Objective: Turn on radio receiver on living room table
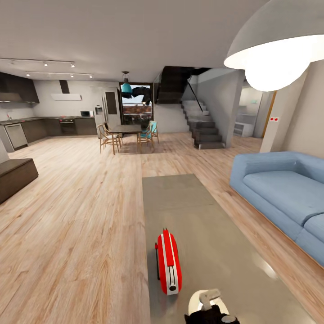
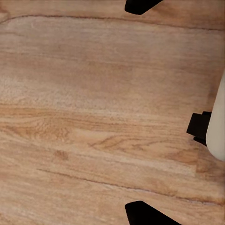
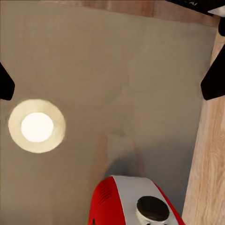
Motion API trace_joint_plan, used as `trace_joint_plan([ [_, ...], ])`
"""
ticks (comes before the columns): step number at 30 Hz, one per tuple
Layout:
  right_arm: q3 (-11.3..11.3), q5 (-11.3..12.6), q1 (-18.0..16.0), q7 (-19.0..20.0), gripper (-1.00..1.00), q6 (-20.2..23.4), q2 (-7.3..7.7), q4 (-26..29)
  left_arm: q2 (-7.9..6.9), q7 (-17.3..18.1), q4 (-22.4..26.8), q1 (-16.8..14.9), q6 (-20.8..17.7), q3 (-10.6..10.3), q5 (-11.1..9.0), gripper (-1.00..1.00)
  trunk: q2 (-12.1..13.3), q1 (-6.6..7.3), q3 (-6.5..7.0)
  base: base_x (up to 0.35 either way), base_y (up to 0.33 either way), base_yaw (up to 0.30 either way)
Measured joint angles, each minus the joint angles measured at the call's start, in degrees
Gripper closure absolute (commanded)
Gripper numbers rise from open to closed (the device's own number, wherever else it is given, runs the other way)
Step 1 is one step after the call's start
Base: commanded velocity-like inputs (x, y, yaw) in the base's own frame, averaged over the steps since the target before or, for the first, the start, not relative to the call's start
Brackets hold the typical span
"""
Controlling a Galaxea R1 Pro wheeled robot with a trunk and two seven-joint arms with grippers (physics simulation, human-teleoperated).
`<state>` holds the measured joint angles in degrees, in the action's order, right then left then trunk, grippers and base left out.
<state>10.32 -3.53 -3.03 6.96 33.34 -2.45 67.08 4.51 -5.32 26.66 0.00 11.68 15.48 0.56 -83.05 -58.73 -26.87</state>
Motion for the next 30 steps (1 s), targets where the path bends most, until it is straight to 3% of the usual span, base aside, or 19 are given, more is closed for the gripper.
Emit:
trace_joint_plan([
  [8,1.6,0.1,0.0,0.1,-1.00,2.9,-0.96,7.5,-0.05,0.0,0.0,0.0,0.0,0.0,0.0,-1.00,0.0,0.00,0.00,0.000,0.000,0.000],
  [18,2.4,-0.1,-0.3,-0.1,-1.00,3.1,-4.88,10.6,0.01,0.0,0.0,0.0,0.0,0.0,0.0,-1.00,0.0,0.00,0.00,0.000,0.000,0.000],
  [27,2.5,0.0,-4.0,-0.1,-1.00,3.2,-7.52,12.4,0.09,0.0,0.0,0.0,0.0,0.0,0.1,-1.00,0.0,0.00,0.00,0.000,0.000,0.000],
  [30,2.5,0.0,-6.2,-0.1,-1.00,3.2,-7.53,12.5,0.10,0.0,0.0,0.0,0.0,0.0,0.1,-1.00,0.0,0.00,0.00,0.000,0.000,0.000],
])
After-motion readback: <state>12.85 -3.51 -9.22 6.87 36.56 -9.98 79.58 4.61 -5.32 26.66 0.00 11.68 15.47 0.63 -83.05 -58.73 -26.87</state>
